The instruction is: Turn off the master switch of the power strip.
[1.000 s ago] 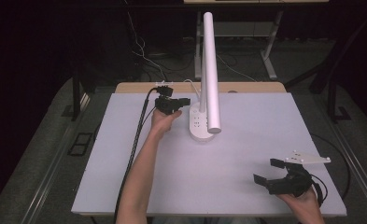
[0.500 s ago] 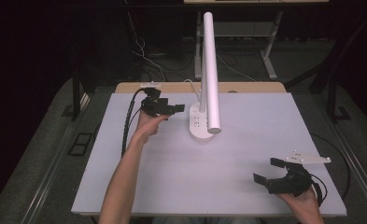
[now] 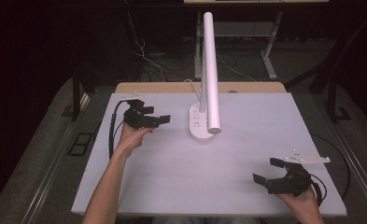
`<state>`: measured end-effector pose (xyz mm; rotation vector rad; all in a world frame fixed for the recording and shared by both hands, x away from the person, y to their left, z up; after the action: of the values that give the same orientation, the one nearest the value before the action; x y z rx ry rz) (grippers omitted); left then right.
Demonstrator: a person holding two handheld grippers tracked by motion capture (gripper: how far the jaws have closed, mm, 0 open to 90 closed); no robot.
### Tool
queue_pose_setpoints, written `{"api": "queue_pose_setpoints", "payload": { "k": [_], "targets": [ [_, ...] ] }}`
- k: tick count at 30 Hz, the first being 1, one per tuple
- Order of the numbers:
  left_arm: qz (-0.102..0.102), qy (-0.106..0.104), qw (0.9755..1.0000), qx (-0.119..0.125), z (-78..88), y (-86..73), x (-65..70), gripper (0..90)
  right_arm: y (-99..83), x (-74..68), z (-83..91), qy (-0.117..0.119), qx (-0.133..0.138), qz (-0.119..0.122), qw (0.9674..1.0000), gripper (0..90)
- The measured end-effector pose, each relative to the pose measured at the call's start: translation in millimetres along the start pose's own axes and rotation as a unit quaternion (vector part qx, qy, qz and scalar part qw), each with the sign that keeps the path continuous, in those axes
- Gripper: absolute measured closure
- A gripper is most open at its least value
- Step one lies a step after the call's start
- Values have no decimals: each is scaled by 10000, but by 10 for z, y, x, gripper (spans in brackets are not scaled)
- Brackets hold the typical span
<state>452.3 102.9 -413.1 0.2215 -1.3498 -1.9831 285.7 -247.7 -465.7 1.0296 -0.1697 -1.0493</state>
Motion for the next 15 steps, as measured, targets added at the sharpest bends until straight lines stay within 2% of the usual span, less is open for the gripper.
{"api": "queue_pose_setpoints", "payload": {
  "k": [7, 15],
  "targets": [
    [0, 59, 10000, 2, 226, -126, 82, 0, 0, -1, -4, 5, -15, 11, 10000, 3],
    [-82, -13, 9999, 90, 433, -241, 262, 0, 0, 5, 0, -10, -12, 2, 10000, 3]
  ]
}}
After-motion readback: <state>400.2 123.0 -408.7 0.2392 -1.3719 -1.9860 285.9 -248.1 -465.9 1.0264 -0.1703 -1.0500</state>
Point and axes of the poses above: each handheld gripper's, and its own axes: z roughly backward along the jaws, y roughly out of its top, x roughly to its right, the point moved 9 cm from there along -z, roughly forward along the jaws, and after that the axes turned 6 degrees about -z, right-handed, at the moved point
